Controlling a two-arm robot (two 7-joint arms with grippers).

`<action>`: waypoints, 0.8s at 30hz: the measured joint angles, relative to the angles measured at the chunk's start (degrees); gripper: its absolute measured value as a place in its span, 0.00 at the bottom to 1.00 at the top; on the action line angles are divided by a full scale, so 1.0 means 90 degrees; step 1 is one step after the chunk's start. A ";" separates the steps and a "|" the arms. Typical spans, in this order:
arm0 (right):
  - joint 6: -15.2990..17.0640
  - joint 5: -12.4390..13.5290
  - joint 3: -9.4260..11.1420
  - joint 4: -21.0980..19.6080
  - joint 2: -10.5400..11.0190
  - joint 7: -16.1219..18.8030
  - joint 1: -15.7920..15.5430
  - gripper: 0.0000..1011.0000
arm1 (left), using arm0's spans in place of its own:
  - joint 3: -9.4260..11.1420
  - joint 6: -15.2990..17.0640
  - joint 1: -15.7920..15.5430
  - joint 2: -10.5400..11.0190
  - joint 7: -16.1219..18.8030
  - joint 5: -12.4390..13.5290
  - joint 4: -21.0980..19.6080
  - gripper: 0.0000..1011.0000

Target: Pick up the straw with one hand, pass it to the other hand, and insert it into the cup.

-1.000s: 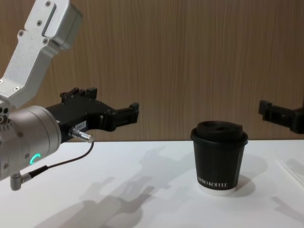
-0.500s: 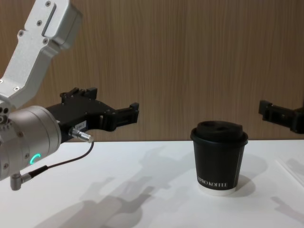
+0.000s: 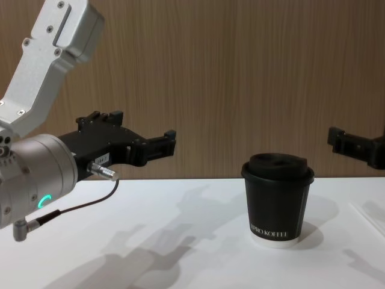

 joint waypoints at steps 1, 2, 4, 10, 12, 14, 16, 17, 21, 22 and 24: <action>0.0000 0.0000 0.0000 0.0000 0.0000 0.0000 0.0000 0.99 | 0.0000 0.0000 0.0000 0.0000 0.0000 0.0000 0.0000 0.99; 0.0000 0.0000 0.0000 0.0000 0.0000 0.0000 0.0000 0.99 | 0.0000 0.0000 0.0000 0.0000 0.0000 0.0000 0.0000 0.99; 0.0000 0.0000 0.0000 0.0000 0.0000 0.0000 0.0000 0.99 | 0.0000 0.0000 0.0000 0.0000 0.0000 0.0000 0.0000 0.99; 0.0000 0.0000 0.0000 0.0000 0.0000 0.0000 0.0000 0.99 | 0.0000 0.0000 0.0000 0.0000 0.0000 0.0000 0.0000 0.99; 0.0000 0.0000 0.0000 0.0000 0.0000 0.0000 0.0000 0.99 | 0.0000 0.0000 0.0000 0.0000 0.0000 0.0000 0.0000 0.99; 0.0000 0.0000 0.0000 0.0000 0.0000 0.0000 0.0000 0.99 | 0.0000 0.0000 0.0000 0.0000 0.0000 0.0000 0.0000 0.99; 0.0000 0.0000 0.0000 0.0000 0.0000 0.0000 0.0000 0.99 | 0.0000 0.0000 0.0000 0.0000 0.0000 0.0000 0.0000 0.99; 0.0000 0.0000 0.0000 0.0000 0.0000 0.0000 0.0000 0.99 | 0.0000 0.0000 0.0000 0.0000 0.0000 0.0000 0.0000 0.99; 0.0000 0.0000 0.0000 0.0000 0.0000 0.0000 0.0000 0.99 | 0.0000 0.0000 0.0000 0.0000 0.0000 0.0000 0.0000 0.99; 0.0000 0.0000 0.0000 0.0000 0.0000 0.0000 0.0000 0.99 | 0.0000 0.0000 0.0000 0.0000 0.0000 0.0000 0.0000 0.99; 0.0000 0.0000 0.0000 0.0000 0.0000 0.0000 0.0000 0.99 | 0.0000 0.0000 0.0000 0.0000 0.0000 0.0000 0.0000 0.99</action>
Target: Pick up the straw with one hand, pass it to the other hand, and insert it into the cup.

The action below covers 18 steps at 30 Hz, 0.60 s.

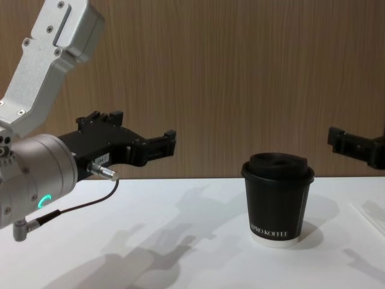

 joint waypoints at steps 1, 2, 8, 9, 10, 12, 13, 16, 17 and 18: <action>0.0000 0.0000 0.0000 0.0000 0.0000 0.0000 0.0000 0.99 | 0.0000 0.0000 0.0000 0.0000 0.0000 0.0000 0.0000 0.99; 0.0000 0.0000 0.0000 0.0000 0.0000 0.0000 0.0000 0.99 | 0.0000 0.0000 0.0000 0.0000 0.0000 0.0000 0.0000 0.99; 0.0000 0.0000 0.0000 0.0000 0.0000 0.0000 0.0000 0.99 | 0.0000 0.0000 0.0000 0.0000 0.0000 0.0000 0.0000 0.99; 0.0000 0.0000 0.0000 0.0000 0.0000 0.0000 0.0000 0.99 | 0.0000 0.0000 0.0000 0.0000 0.0000 0.0000 0.0000 0.99; 0.0000 0.0000 0.0000 0.0000 0.0000 0.0000 0.0000 0.99 | 0.0000 0.0000 0.0000 0.0000 0.0000 0.0000 0.0000 0.99; 0.0000 0.0000 0.0000 0.0000 0.0000 0.0000 0.0000 0.99 | 0.0000 0.0000 0.0000 0.0000 0.0000 0.0000 0.0000 0.99; 0.0000 0.0000 0.0000 0.0000 0.0000 0.0000 0.0000 0.99 | 0.0000 0.0000 0.0000 0.0000 0.0000 0.0000 0.0000 0.99; 0.0000 0.0000 0.0000 0.0000 0.0000 0.0000 0.0000 0.99 | 0.0000 0.0000 0.0000 0.0000 0.0000 0.0000 0.0000 0.99; 0.0000 0.0000 0.0000 0.0000 0.0000 0.0000 0.0000 0.99 | 0.0000 0.0000 0.0000 0.0000 0.0000 0.0000 0.0000 0.99; 0.0000 0.0000 0.0000 0.0000 0.0000 0.0000 0.0000 0.99 | 0.0000 0.0000 0.0000 0.0000 0.0000 0.0000 0.0000 0.99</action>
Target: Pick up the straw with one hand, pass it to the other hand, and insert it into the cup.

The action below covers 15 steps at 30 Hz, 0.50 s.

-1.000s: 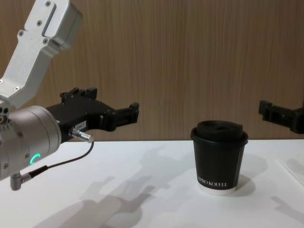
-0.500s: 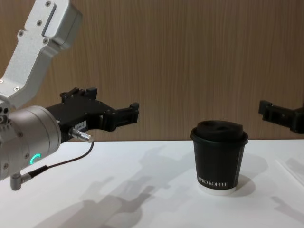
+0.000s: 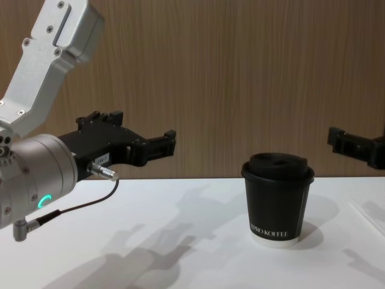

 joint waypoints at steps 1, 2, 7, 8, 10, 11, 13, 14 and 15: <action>0.0000 0.0000 0.0000 0.0000 0.0000 0.0000 0.0000 0.99 | 0.0000 0.0000 0.0000 0.0000 0.0000 0.0000 0.0000 0.99; 0.0000 0.0000 0.0000 0.0000 0.0000 0.0000 0.0000 0.99 | 0.0000 0.0000 0.0000 0.0000 0.0000 0.0000 0.0000 0.99; 0.0000 0.0000 0.0000 0.0000 0.0000 0.0000 0.0000 0.99 | 0.0000 0.0000 0.0000 0.0000 0.0000 0.0000 0.0000 0.99; 0.0000 0.0000 0.0000 0.0000 0.0000 0.0000 0.0000 0.99 | 0.0000 0.0000 0.0000 0.0000 0.0000 0.0000 0.0000 0.99; 0.0000 0.0000 0.0000 0.0000 0.0000 0.0000 0.0000 0.99 | 0.0000 0.0000 0.0000 -0.0001 0.0000 0.0000 0.0000 0.99; 0.0000 0.0000 0.0000 0.0000 0.0000 0.0000 0.0000 0.99 | 0.0000 0.0000 0.0000 0.0000 0.0000 0.0000 0.0000 0.99; 0.0000 0.0000 0.0000 0.0000 0.0000 0.0000 0.0000 0.99 | 0.0000 0.0000 0.0000 0.0000 0.0000 0.0000 0.0000 0.99; 0.0000 0.0000 0.0000 0.0000 0.0000 0.0000 0.0000 0.99 | 0.0000 0.0000 0.0000 0.0000 0.0000 0.0000 0.0000 0.99; 0.0000 0.0000 0.0000 0.0000 0.0000 0.0000 0.0000 0.99 | 0.0000 0.0000 0.0000 0.0000 0.0000 0.0000 0.0000 0.99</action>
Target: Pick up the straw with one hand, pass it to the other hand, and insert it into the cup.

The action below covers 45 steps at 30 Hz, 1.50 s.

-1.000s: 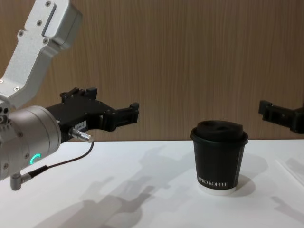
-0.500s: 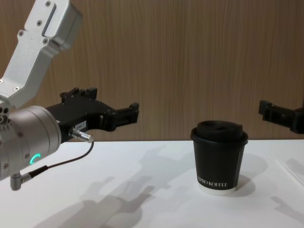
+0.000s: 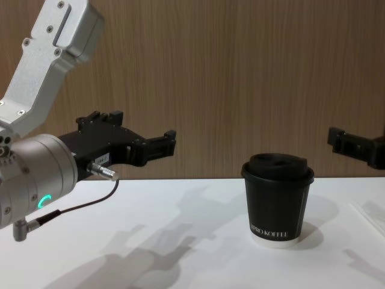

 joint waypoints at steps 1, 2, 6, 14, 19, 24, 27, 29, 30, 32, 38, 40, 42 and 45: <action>0.0000 0.0000 0.0000 0.0000 0.0000 0.0000 0.0000 0.99 | 0.0000 0.0000 0.0000 0.0000 0.0000 0.0000 0.0000 0.99; 0.0000 0.0000 0.0000 0.0000 0.0000 0.0000 0.0000 0.99 | 0.0001 0.0000 0.0000 0.0000 0.0000 0.0000 0.0000 0.99; 0.0000 0.0000 0.0000 0.0000 0.0000 0.0000 0.0000 0.99 | 0.0000 0.0000 0.0000 0.0000 0.0000 0.0000 0.0000 0.99; 0.0002 -0.0002 0.0004 0.0000 0.0000 0.0000 0.0000 0.99 | 0.0000 0.0000 0.0000 0.0000 0.0000 0.0000 0.0000 0.99; 0.0047 -0.0028 0.0013 -0.0006 0.0019 0.0007 0.0000 0.99 | 0.0000 0.0000 0.0000 0.0000 0.0000 0.0000 0.0000 0.99; 0.0225 -0.0085 0.0039 -0.0058 0.0076 0.0009 -0.0005 0.99 | 0.0000 0.0000 0.0000 0.0000 0.0000 0.0000 0.0000 0.99; 0.0314 -0.0103 0.0060 -0.0091 0.0098 0.0003 -0.0020 0.99 | 0.0001 0.0000 0.0000 0.0000 0.0000 0.0000 0.0000 0.99; 0.0427 -0.0119 0.0082 -0.0126 0.0111 -0.0008 -0.0043 0.99 | 0.0000 0.0000 0.0000 0.0000 0.0000 0.0000 0.0000 0.99; 0.0458 -0.0122 0.0089 -0.0136 0.0114 -0.0014 -0.0050 0.99 | 0.0000 0.0000 0.0000 0.0000 0.0000 0.0000 0.0000 0.99; 0.0548 -0.0125 0.0114 -0.0165 0.0119 -0.0038 -0.0077 0.99 | 0.0000 0.0000 0.0000 0.0000 0.0000 0.0000 0.0000 0.99; 0.0801 -0.0124 0.0189 -0.0222 0.0108 -0.0105 -0.0159 0.99 | 0.0000 0.0000 0.0000 0.0000 0.0000 0.0000 0.0000 0.99; 0.0858 -0.0121 0.0207 -0.0228 0.0101 -0.0120 -0.0176 0.99 | 0.0000 0.0000 0.0000 0.0000 0.0000 0.0000 0.0000 0.99; 0.0931 -0.0118 0.0234 -0.0233 0.0091 -0.0144 -0.0205 0.99 | 0.0000 0.0000 0.0000 0.0000 0.0000 0.0000 0.0000 0.99; 0.1021 -0.0116 0.0264 -0.0235 0.0077 -0.0171 -0.0237 0.99 | 0.0000 0.0000 0.0000 0.0000 0.0000 0.0000 0.0000 0.99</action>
